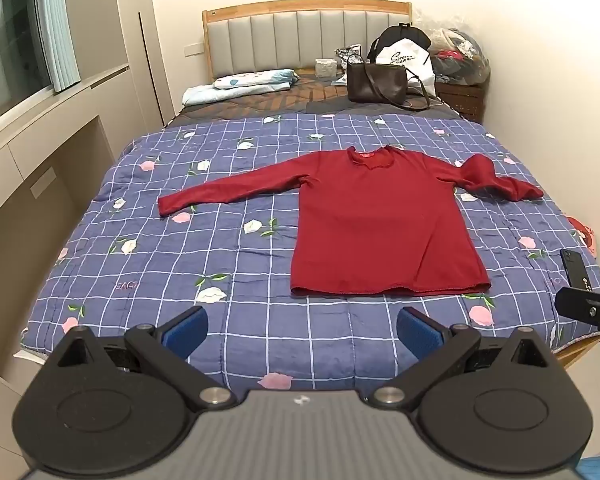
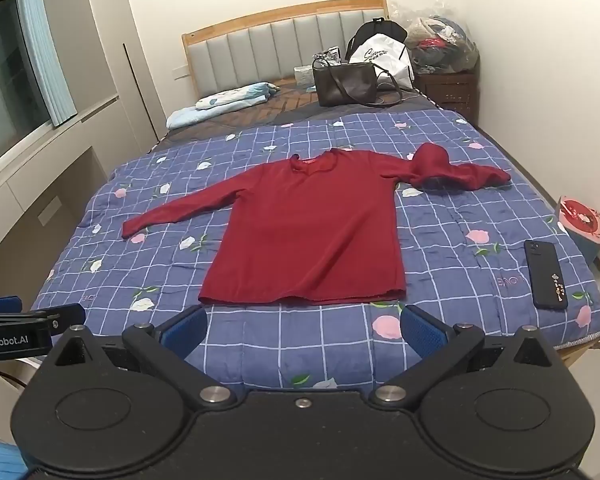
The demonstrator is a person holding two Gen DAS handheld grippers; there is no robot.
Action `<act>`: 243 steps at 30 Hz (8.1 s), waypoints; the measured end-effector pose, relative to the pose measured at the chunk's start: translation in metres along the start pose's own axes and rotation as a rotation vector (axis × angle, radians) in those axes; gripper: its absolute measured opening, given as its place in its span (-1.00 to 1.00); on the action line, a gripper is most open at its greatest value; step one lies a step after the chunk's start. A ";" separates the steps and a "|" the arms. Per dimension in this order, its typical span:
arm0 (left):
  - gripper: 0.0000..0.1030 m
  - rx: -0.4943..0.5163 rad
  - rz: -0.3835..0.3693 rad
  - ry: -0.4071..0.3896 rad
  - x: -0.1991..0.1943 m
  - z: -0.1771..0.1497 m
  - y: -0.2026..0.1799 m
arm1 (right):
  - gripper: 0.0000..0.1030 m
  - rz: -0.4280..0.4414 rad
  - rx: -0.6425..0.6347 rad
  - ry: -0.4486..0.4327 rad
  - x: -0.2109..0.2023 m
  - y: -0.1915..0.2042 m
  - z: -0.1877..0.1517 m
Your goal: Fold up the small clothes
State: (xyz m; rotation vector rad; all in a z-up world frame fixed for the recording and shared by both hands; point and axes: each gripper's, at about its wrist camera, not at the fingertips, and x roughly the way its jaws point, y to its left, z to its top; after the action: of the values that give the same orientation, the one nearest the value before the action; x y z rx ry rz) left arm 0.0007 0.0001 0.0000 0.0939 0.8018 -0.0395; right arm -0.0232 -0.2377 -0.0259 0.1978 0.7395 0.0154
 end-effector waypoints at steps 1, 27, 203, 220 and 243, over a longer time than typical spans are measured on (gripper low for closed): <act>0.99 0.000 0.000 0.000 0.000 0.000 0.000 | 0.99 0.000 -0.001 -0.001 0.000 0.000 0.000; 0.99 0.001 0.000 0.007 -0.002 -0.002 -0.002 | 0.99 -0.005 0.009 0.008 -0.001 -0.004 -0.001; 0.99 0.227 -0.003 0.384 0.299 0.221 -0.110 | 0.99 -0.271 0.237 0.175 0.221 -0.130 0.161; 0.99 -0.003 0.079 0.399 0.349 0.257 -0.220 | 0.99 -0.195 0.606 0.236 0.369 -0.390 0.196; 0.99 0.028 0.154 0.505 0.388 0.256 -0.279 | -0.80 -0.249 0.879 0.163 0.485 -0.531 0.230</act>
State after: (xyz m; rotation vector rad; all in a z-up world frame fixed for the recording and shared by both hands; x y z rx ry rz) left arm 0.4339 -0.3032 -0.1211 0.1967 1.2958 0.1234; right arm 0.4603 -0.7584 -0.2817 0.9481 0.8933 -0.5446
